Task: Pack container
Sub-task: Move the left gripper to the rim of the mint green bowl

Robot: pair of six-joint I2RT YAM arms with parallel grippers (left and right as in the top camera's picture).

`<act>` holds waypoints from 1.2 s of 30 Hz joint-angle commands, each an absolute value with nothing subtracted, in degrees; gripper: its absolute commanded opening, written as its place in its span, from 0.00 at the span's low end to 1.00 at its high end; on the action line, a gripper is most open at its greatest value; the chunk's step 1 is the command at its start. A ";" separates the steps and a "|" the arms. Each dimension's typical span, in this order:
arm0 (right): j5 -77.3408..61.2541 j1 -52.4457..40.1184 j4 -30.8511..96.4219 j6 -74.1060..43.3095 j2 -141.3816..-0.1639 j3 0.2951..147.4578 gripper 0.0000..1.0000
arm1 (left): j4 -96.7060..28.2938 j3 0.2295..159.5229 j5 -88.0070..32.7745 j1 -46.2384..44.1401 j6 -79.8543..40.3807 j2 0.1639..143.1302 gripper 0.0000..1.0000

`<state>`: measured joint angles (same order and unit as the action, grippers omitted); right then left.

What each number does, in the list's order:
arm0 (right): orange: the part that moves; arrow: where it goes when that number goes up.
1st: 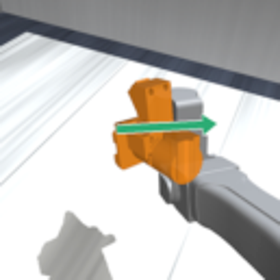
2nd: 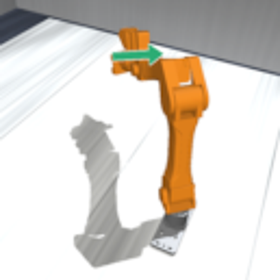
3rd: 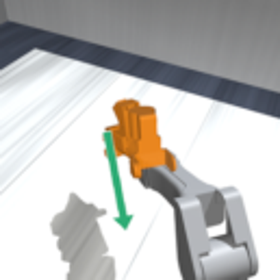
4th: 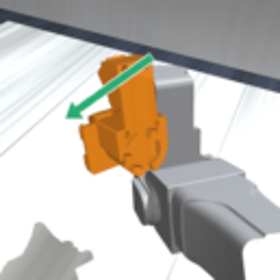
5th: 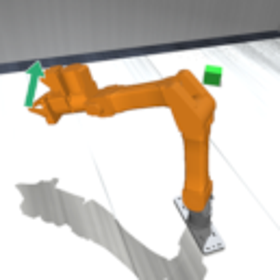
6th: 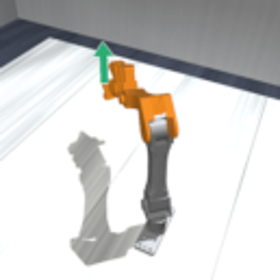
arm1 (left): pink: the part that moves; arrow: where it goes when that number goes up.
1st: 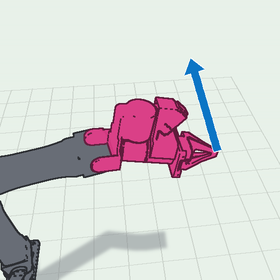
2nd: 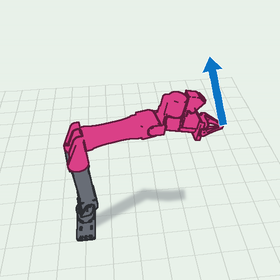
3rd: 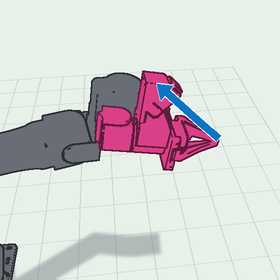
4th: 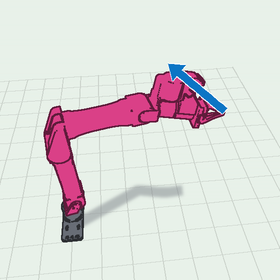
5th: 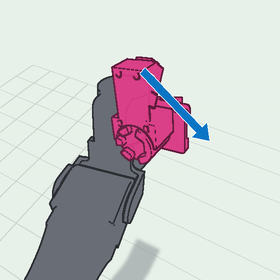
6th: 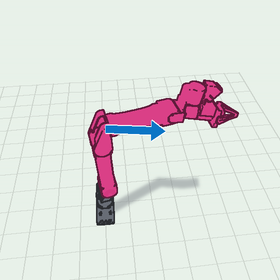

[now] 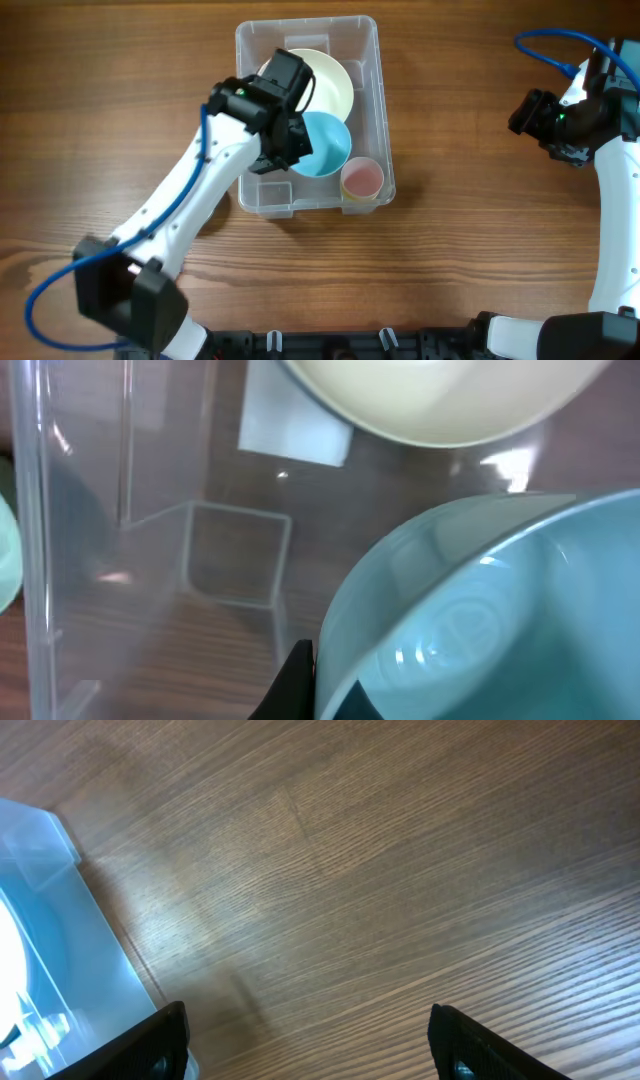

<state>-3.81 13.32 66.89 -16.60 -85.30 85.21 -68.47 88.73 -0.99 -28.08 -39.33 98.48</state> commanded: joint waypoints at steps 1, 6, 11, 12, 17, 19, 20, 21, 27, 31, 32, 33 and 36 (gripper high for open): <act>-4.60 13.37 67.00 -16.01 -85.95 85.03 0.77 | -70.72 89.10 4.25 -27.42 -39.27 102.26 0.04; -4.58 13.37 67.16 -15.97 -85.95 85.03 0.77 | -70.24 87.74 4.62 -27.42 -39.27 105.10 0.04; -4.58 13.37 67.11 -15.81 -85.95 85.03 0.77 | -69.06 86.13 4.62 -27.42 -39.27 105.45 0.06; -4.58 13.37 67.13 -15.81 -85.95 85.03 0.78 | -69.04 86.13 4.62 -27.42 -39.27 105.45 0.09; -4.58 13.37 67.13 -15.81 -85.93 85.03 0.77 | -69.34 86.15 4.58 -27.42 -39.27 105.45 0.27; -4.58 13.37 67.13 -15.84 -85.93 85.03 0.77 | -69.41 86.15 4.84 -27.27 -38.15 105.38 0.24; -4.58 13.37 67.13 -15.81 -85.95 85.03 0.78 | -69.54 86.30 5.61 -26.85 -37.52 104.95 0.22; -4.58 13.37 67.13 -15.81 -85.95 85.03 0.77 | -70.06 86.61 6.17 -26.39 -37.52 104.33 0.22; -4.58 13.37 67.11 -15.81 -85.95 85.03 0.77 | -72.01 89.76 9.74 -19.55 -36.12 92.79 0.38; -4.58 13.37 67.11 -15.57 -85.95 85.03 0.77 | -73.34 89.76 10.39 -9.32 -34.70 81.80 0.49; -4.58 13.37 67.09 -15.57 -85.95 85.03 0.77 | -74.06 89.76 10.39 -6.92 -34.70 80.29 0.51; -4.58 13.37 67.05 -15.57 -85.95 85.03 0.77 | -74.89 89.73 10.39 -4.47 -34.70 79.07 0.53; -4.60 13.37 66.89 -15.59 -85.93 85.03 0.77 | -76.99 88.64 10.15 2.87 -34.33 77.97 0.56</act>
